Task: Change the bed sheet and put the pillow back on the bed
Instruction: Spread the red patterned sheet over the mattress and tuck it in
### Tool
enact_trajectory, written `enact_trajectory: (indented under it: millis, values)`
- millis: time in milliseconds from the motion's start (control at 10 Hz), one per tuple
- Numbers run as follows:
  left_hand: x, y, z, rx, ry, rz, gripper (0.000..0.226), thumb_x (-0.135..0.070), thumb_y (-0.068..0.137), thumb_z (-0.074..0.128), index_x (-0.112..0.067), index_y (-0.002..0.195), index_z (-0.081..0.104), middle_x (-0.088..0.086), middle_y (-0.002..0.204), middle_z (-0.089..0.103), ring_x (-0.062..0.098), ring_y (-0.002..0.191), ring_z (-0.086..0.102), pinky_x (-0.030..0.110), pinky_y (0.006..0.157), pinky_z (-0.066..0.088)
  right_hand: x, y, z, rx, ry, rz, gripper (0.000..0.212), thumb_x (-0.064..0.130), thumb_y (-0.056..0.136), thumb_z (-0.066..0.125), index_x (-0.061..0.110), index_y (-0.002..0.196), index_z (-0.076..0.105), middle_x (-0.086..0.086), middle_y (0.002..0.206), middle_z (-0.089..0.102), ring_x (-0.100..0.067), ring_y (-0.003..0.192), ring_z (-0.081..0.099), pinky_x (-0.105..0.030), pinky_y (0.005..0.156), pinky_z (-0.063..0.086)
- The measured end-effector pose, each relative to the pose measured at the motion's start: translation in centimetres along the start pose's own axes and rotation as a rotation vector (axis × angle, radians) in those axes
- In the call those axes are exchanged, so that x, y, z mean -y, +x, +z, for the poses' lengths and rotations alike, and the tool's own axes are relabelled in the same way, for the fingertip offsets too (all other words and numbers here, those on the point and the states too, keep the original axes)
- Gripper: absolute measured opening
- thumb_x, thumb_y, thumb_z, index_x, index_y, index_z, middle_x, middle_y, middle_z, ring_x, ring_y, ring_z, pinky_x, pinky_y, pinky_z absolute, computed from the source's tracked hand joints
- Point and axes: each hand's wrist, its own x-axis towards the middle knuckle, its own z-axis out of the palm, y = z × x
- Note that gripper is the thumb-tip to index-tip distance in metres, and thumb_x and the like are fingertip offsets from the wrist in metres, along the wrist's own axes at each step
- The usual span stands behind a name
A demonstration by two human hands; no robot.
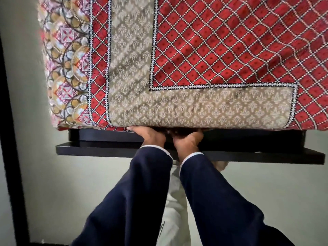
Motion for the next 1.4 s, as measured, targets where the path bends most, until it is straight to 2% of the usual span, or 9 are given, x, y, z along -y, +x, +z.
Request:
enact_trajectory:
  millis: [200,500,600,700,900,1000,1100,1300,1400]
  values:
    - [0.5,1.5,-0.8,-0.033,-0.116,0.035,0.085,-0.080,0.091,0.027,-0.023,0.153,0.038,0.008,0.159,0.037,0.036,0.143,0.037,0.056,0.119,0.027,1.0,2.2,-2.3,-0.107,0.162,0.050,0.038,0.049,0.093,0.041,0.021,0.096,0.066,-0.009,0.092,0.064,-0.029,0.084,0.061,-0.039,0.078,0.052]
    - [-1.5,2.0,-1.0,0.067,-0.040,0.124,0.074,-0.074,0.095,0.021,-0.027,0.145,0.049,0.007,0.129,0.060,0.036,0.114,0.055,0.050,0.089,0.046,1.6,2.4,-1.2,0.040,0.151,0.100,0.049,0.045,0.095,0.035,0.018,0.126,0.063,-0.014,0.120,0.066,-0.035,0.105,0.061,-0.050,0.106,0.042]
    - [-2.5,2.6,-1.8,-0.052,0.172,0.116,0.071,-0.060,0.103,0.013,-0.016,0.154,0.035,0.010,0.154,0.043,0.034,0.141,0.042,0.044,0.100,0.039,2.7,3.3,-1.3,-0.001,0.083,0.087,0.052,0.045,0.097,0.040,0.019,0.138,0.057,-0.013,0.134,0.061,-0.036,0.121,0.055,-0.055,0.102,0.044]
    - [-3.0,3.6,-3.4,-0.177,0.272,0.331,0.068,-0.057,0.102,0.014,-0.019,0.155,0.032,0.007,0.152,0.041,0.029,0.137,0.043,0.040,0.106,0.038,4.7,2.2,-1.5,-0.028,0.021,0.074,0.045,0.039,0.098,0.044,0.017,0.135,0.057,-0.015,0.134,0.058,-0.039,0.124,0.053,-0.063,0.100,0.045]
    - [-2.1,-1.8,-0.6,-0.573,0.708,0.722,0.058,-0.022,0.105,0.031,0.001,0.156,0.017,0.026,0.159,0.017,0.037,0.147,0.021,0.046,0.120,0.020,13.4,-1.1,-4.3,-0.170,0.004,-0.200,0.036,0.045,0.099,0.043,0.017,0.101,0.065,-0.010,0.095,0.065,-0.027,0.093,0.061,-0.044,0.083,0.055]
    - [-1.4,-3.4,0.6,-0.443,1.178,1.081,0.069,-0.025,0.091,0.043,-0.019,0.157,0.022,0.013,0.166,0.014,0.029,0.151,0.018,0.052,0.124,0.010,21.0,-1.5,-5.7,-0.217,-0.120,-0.370,0.046,0.053,0.094,0.052,0.021,0.124,0.062,-0.008,0.124,0.064,-0.024,0.111,0.060,-0.041,0.090,0.053]
    - [0.6,-3.1,1.7,0.023,1.657,1.285,0.067,-0.028,0.088,0.044,-0.031,0.154,0.031,0.002,0.168,0.010,0.021,0.155,0.004,0.054,0.121,-0.010,27.5,-1.6,-6.8,-0.286,-0.265,-0.477,0.050,0.048,0.092,0.061,0.022,0.134,0.051,-0.004,0.131,0.061,-0.023,0.116,0.059,-0.038,0.083,0.051]
    - [9.8,-3.4,8.6,0.318,2.045,1.561,0.059,-0.041,0.099,0.036,-0.034,0.156,0.028,-0.002,0.168,0.011,0.021,0.156,0.001,0.066,0.119,0.002,36.1,-0.4,-10.1,-0.146,-0.387,-0.610,0.073,0.049,0.077,0.082,0.023,0.133,0.043,0.000,0.124,0.064,-0.019,0.108,0.066,-0.045,0.093,0.055]
    - [16.2,-4.2,11.7,0.475,2.218,1.638,0.061,-0.055,0.101,0.027,-0.037,0.158,0.019,-0.001,0.169,0.007,0.024,0.156,-0.002,0.069,0.117,0.004,39.0,0.6,-11.4,0.016,-0.573,-0.733,0.057,0.052,0.078,0.081,0.027,0.124,0.055,-0.001,0.121,0.069,-0.019,0.107,0.070,-0.047,0.092,0.058]
